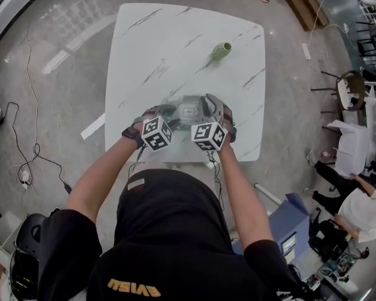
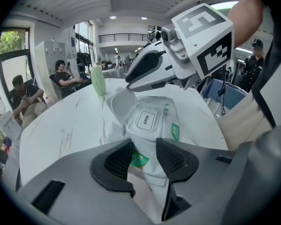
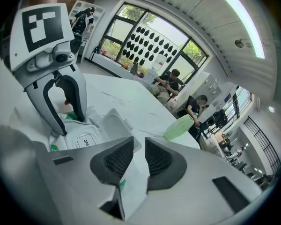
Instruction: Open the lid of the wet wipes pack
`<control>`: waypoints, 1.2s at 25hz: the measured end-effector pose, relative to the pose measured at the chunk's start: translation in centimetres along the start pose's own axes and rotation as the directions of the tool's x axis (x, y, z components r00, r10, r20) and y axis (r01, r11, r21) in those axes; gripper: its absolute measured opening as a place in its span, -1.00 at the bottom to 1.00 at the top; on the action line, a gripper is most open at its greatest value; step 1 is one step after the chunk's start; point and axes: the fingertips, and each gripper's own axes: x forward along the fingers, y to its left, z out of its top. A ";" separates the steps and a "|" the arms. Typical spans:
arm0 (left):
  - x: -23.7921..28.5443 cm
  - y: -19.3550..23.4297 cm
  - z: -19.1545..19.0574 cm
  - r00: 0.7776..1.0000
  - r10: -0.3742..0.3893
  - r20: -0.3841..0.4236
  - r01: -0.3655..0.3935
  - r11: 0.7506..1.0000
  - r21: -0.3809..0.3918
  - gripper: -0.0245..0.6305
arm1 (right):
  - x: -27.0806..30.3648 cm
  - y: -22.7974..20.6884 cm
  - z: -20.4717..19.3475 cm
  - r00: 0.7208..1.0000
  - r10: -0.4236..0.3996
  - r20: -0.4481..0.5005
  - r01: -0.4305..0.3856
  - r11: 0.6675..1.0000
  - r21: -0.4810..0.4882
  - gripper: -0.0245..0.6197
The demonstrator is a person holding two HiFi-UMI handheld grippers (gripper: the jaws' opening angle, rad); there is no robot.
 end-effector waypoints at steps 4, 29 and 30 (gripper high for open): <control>0.1 0.0 -0.1 1.000 -0.002 0.001 0.002 1.000 -0.002 -0.38 | 0.6 0.1 -1.1 0.999 0.011 -0.031 -0.010 0.999 0.039 -0.66; 0.0 0.2 -0.2 1.000 -0.002 0.008 0.002 1.000 0.002 -0.38 | 2.4 1.5 -3.1 0.989 0.096 -0.115 -0.092 0.995 0.042 -0.66; 0.0 0.3 -0.2 1.000 -0.002 0.008 0.002 1.000 0.002 -0.38 | 2.5 1.7 -3.1 0.987 0.105 -0.120 -0.102 0.994 0.024 -0.67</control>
